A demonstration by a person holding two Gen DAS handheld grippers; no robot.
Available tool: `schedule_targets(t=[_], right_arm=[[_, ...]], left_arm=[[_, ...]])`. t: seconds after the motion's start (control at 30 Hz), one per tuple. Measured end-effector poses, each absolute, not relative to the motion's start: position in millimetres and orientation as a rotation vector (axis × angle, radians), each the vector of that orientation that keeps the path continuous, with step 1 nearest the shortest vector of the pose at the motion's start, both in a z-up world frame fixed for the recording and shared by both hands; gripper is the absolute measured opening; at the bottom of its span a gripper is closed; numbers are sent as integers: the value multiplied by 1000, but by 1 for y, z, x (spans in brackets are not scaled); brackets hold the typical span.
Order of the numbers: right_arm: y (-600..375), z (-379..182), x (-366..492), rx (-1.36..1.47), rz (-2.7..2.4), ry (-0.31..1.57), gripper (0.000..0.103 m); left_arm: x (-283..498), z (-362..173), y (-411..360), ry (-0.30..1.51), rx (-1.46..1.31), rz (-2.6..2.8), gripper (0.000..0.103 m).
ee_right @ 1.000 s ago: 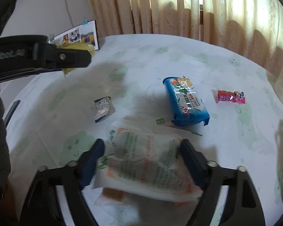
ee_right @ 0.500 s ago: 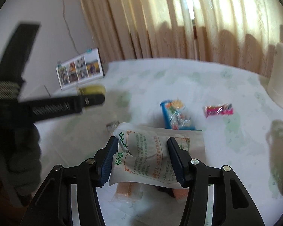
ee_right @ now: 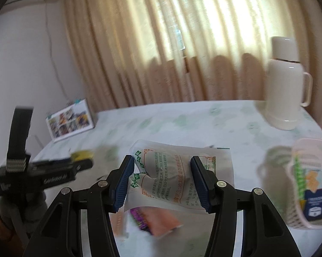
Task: Organize snacks
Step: 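Carry the bag and jelly cup to the pink basket and release both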
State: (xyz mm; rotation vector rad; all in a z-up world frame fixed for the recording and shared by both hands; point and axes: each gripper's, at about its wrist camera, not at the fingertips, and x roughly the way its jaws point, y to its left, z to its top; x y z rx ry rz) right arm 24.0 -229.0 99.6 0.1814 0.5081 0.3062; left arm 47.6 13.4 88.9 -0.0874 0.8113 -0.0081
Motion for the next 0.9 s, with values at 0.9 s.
schedule_targets(t=[0.9], right_arm=[[-396, 92, 12, 474, -275, 422, 75]], left_arm=[[48, 82, -3, 830, -55, -20, 41]])
